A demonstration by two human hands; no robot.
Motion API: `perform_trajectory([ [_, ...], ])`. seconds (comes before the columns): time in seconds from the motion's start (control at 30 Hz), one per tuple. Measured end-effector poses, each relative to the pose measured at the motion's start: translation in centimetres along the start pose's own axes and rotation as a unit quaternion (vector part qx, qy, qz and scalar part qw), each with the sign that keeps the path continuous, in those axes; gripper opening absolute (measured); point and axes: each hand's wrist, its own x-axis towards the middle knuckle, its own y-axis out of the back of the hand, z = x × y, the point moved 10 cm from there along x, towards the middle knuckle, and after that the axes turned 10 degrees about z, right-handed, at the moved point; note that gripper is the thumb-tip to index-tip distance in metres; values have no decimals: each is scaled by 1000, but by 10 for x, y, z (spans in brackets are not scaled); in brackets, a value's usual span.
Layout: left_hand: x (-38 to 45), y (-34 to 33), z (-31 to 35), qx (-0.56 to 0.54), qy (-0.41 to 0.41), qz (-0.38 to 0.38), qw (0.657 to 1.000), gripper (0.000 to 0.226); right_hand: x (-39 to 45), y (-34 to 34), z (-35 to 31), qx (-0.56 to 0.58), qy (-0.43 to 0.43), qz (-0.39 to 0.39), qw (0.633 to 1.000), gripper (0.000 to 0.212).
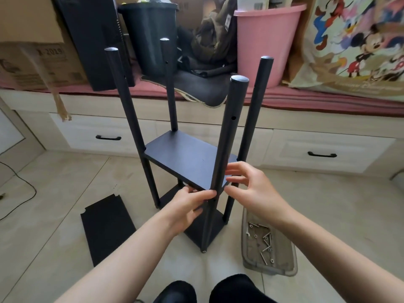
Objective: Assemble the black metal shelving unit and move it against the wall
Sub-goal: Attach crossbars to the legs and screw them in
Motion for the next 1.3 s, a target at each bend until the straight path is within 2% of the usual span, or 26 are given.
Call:
perform_trajectory([
  [0.07,0,0,2,-54,12,-23,998,60,-3,-3,-5,33,-2,8,999,30],
  [0.2,9,10,4,-157,24,37,987,42,1,-7,-8,59,-7,22,998,36],
  [0.47,22,15,5,-167,-19,111,980,36,12,-10,-14,43,46,34,997,20],
  [0.67,13,8,-7,-82,-78,164,980,26,7,2,-10,62,63,-1,996,28],
  [0.8,5,-1,-10,-113,-81,155,978,17,5,5,-5,84,55,-25,995,34],
  [0.97,-5,-6,-9,-140,-73,161,974,16,3,3,-7,52,75,-35,995,35],
  [1.03,-8,-5,-10,-91,-65,166,980,21,1,6,-6,51,75,-38,995,34],
  [1.13,-9,-6,-9,96,-41,152,983,31,-2,18,-1,62,66,-32,995,33],
  [1.23,-15,-11,-6,249,-20,100,963,42,-3,26,5,60,54,-36,996,24],
  [1.3,-19,-9,4,337,-54,94,935,40,-2,27,6,61,51,-40,996,23],
])
